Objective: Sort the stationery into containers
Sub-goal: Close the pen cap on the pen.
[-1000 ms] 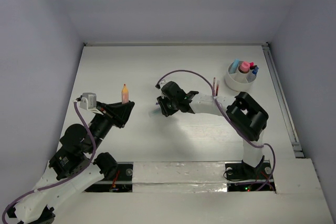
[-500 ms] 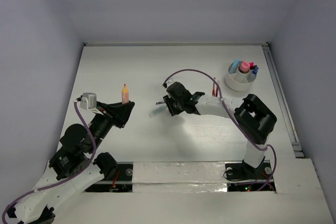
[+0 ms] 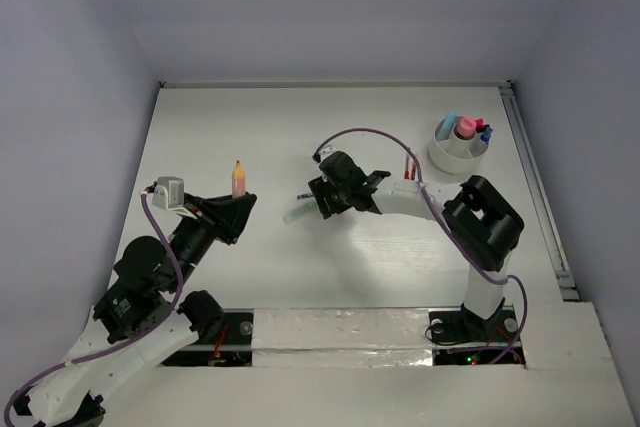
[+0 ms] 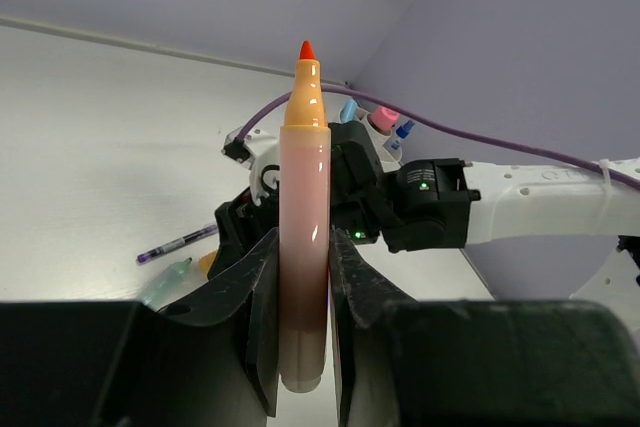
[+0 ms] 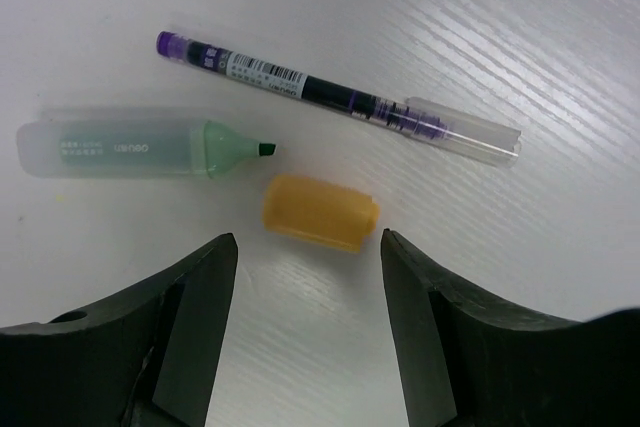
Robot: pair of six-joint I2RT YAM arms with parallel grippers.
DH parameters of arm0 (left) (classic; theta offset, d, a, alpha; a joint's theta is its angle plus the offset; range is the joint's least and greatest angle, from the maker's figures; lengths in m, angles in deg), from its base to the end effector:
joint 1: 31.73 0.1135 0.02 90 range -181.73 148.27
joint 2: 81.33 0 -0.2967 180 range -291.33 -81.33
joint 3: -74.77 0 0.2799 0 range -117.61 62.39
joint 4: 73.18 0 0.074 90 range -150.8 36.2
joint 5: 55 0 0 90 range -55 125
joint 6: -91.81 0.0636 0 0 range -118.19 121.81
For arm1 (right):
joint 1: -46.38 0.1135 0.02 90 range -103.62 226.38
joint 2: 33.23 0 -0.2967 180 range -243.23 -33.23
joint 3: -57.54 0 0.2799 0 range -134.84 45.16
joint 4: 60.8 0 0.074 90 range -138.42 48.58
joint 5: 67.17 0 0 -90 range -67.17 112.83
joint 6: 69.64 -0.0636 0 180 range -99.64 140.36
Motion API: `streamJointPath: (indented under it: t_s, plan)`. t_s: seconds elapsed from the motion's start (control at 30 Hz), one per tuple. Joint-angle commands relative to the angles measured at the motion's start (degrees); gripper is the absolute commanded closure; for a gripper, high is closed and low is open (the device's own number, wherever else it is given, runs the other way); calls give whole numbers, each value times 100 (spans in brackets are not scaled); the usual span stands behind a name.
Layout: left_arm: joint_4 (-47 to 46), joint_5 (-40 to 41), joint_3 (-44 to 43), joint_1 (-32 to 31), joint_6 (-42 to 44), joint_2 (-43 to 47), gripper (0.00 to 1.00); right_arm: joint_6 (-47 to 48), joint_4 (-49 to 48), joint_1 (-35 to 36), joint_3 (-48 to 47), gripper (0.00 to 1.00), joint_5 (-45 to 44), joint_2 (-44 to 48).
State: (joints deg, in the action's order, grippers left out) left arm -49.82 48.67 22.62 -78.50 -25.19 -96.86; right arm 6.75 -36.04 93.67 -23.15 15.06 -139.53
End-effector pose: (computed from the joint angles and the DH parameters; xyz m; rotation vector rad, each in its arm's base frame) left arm 0.0733 -0.0560 0.3910 0.0313 1.4063 -0.9210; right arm 0.3068 0.3197 0.1718 -0.6557 2.3742 0.3055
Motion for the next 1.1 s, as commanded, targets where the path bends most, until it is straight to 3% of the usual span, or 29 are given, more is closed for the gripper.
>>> streamJointPath:
  t_s: [0.0, 0.63, 0.9, 1.07]
  plan:
    - [-263, -31, -4, 36, 99, 6, 100, 243, -78, -62, -331, 35, -58, -241]
    - [-290, -49, -22, 36, 117, -64, 100, 595, 651, -62, -911, 35, -436, -453]
    - [-290, -66, -31, 36, 134, -56, 100, 1632, 1222, -62, -1219, 31, 548, -207]
    - [-281, -58, -22, 36, 134, -38, 100, 2555, 1416, -62, -1395, 39, 1067, -321]
